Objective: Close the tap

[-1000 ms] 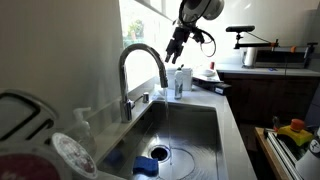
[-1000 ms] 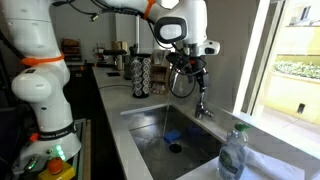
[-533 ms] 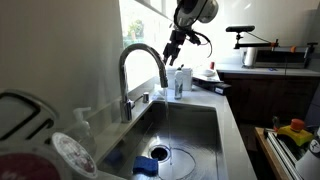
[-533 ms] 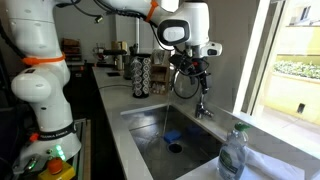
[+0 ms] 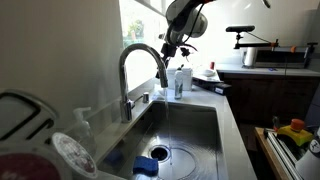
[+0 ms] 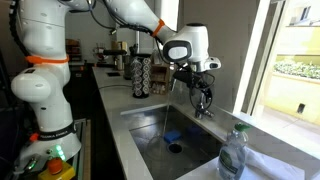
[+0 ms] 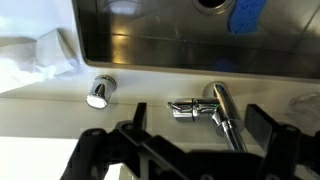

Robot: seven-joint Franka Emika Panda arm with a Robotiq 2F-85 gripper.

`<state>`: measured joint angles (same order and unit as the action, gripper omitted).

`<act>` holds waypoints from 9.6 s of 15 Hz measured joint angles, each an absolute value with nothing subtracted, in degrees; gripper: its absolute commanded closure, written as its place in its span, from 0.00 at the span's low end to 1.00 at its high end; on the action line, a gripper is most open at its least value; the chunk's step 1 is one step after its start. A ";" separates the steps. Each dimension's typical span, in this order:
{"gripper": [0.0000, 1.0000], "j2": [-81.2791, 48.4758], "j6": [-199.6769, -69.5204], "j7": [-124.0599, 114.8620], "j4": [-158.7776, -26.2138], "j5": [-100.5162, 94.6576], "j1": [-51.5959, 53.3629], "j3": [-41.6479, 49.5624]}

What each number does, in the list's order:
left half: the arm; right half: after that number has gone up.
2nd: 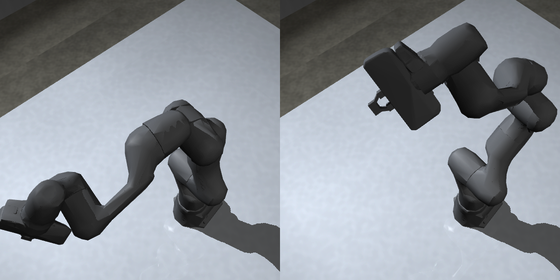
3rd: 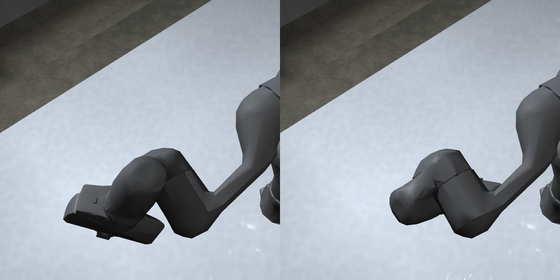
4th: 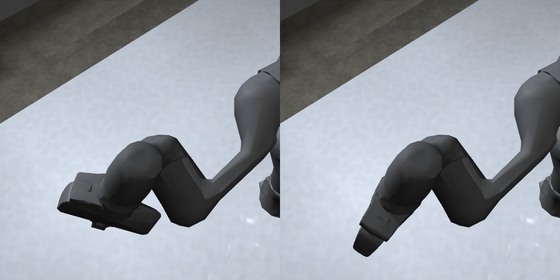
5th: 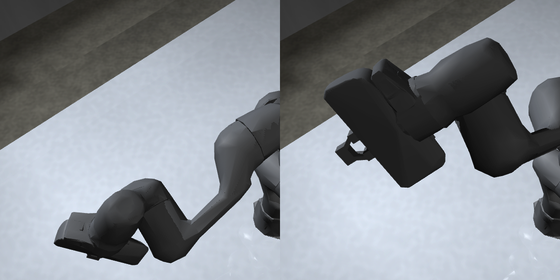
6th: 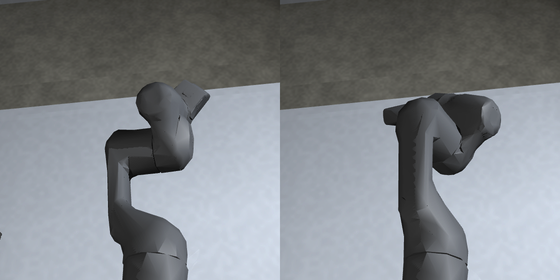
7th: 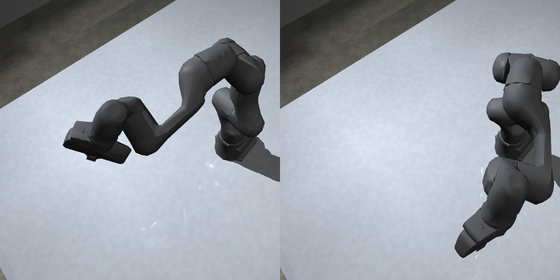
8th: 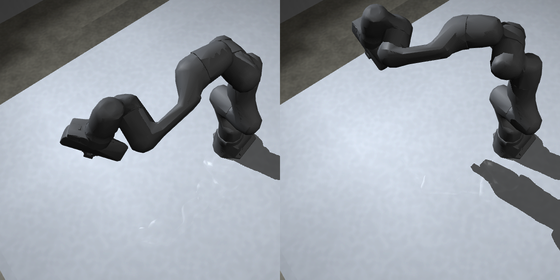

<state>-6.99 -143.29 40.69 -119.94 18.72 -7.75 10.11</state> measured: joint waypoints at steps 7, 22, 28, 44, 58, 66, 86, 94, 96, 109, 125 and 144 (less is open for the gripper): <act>0.00 -15.23 -144.25 48.96 -113.80 23.08 -12.55 4.74; 0.31 -27.96 -143.53 51.84 -102.24 25.98 -20.47 -2.59; 0.77 -30.08 -141.43 51.84 -100.50 25.98 -21.74 -4.07; 1.00 -31.08 -139.15 51.82 -99.19 27.60 -22.40 -4.88; 1.00 -31.15 -139.66 51.92 -97.69 29.93 -22.72 -6.85; 0.45 -30.87 -140.09 52.06 -95.86 29.89 -22.70 -7.38; 0.47 -32.04 -140.35 52.23 -96.13 20.02 -20.38 -3.95; 1.00 -32.96 -140.34 52.23 -96.18 19.13 -20.20 -3.96; 0.97 -32.92 -140.31 52.23 -96.32 19.06 -20.17 -4.03; 0.97 -32.64 -140.21 51.75 -96.34 19.17 -20.21 -4.19; 0.97 -30.50 -140.43 49.70 -95.80 23.69 -20.20 -6.38; 0.97 -32.66 -142.63 47.56 -93.07 26.86 -20.21 -7.39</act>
